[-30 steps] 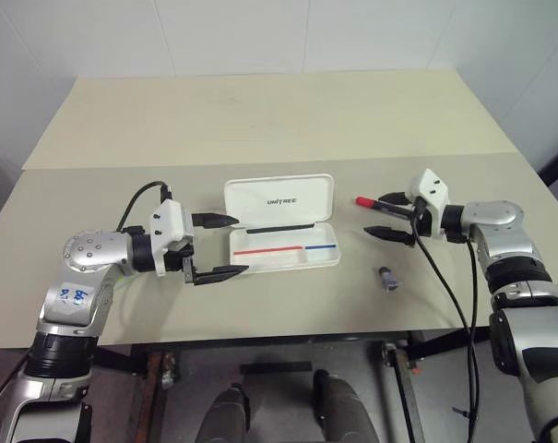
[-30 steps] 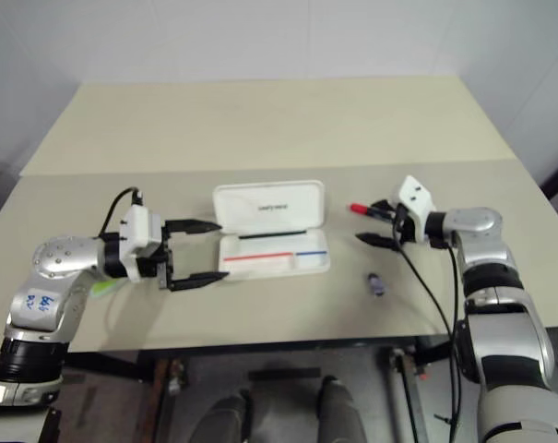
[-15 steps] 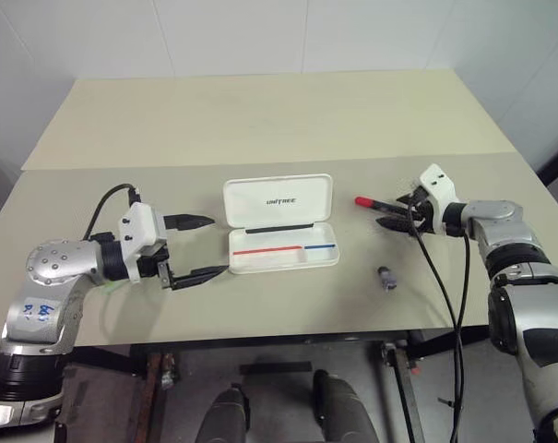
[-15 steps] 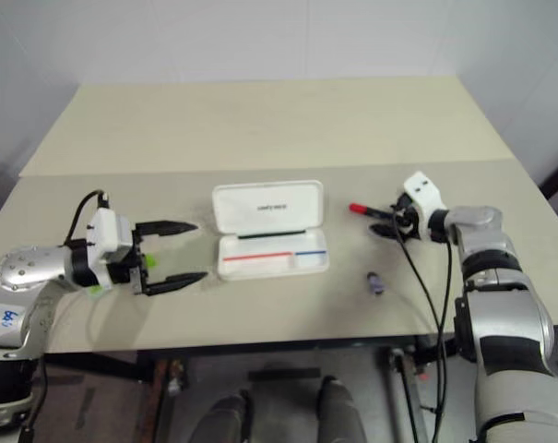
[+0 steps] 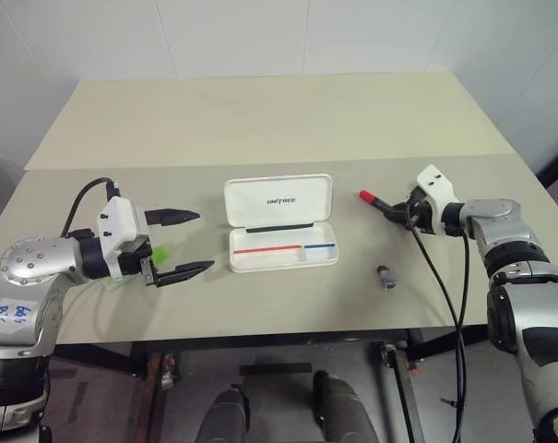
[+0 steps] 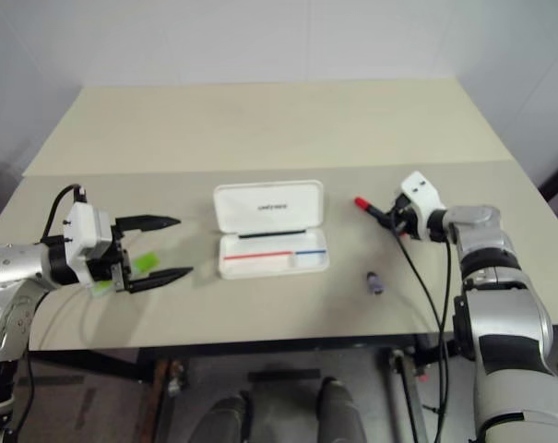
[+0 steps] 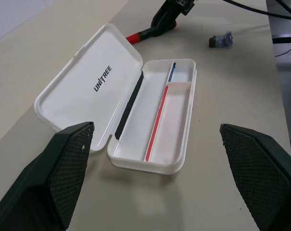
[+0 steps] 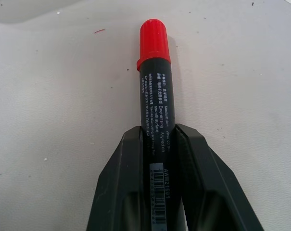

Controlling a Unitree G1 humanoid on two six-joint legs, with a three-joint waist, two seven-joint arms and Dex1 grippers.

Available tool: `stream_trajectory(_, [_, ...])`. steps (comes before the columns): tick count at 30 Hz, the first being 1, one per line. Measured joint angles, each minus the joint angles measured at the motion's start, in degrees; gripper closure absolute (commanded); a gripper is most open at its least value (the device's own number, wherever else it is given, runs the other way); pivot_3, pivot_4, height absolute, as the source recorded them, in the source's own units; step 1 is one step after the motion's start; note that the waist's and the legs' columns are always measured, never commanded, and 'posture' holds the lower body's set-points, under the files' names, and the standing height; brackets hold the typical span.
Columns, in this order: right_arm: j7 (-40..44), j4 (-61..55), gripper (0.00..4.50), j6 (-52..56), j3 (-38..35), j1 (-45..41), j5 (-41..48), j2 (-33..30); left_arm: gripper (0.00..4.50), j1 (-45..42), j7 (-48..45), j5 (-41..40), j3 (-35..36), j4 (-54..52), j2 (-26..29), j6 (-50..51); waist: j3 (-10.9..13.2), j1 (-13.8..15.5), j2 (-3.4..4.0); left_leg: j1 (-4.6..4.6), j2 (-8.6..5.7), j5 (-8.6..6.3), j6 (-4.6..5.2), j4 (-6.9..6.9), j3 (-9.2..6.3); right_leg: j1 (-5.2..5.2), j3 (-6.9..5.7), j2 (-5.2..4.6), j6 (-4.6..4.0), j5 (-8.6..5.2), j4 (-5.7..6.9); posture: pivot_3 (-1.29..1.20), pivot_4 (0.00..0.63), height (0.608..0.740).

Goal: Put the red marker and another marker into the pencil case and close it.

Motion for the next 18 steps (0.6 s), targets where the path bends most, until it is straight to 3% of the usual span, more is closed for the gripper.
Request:
stream_trajectory(11, [6.8, -2.2, 3.92, -9.1, -2.9, 2.7, 2.4, -2.3, 0.0, -5.7, -1.1, 0.1, -4.1, 4.8, -2.4, -1.8, 0.0, -1.0, 0.07, -0.14, 0.0, -0.04, 0.05, -0.12, 0.0, -0.06, 0.02, 0.02, 0.08, 0.03, 0.03, 0.0, 0.15, 0.74])
stream_trajectory(18, [17.2, -19.2, 3.92, -8.3, -4.0, 10.6, 7.6, -6.8, 0.0, -7.3, -2.8, 0.3, -5.6, 8.8, -3.3, -4.1, 0.0, -0.9, 0.07, -0.12, 0.01, -0.06, 0.05, -0.09, 0.01, -0.06, 0.02, 0.02, 0.1, 0.02, 0.05, 0.0, 0.15, 0.74])
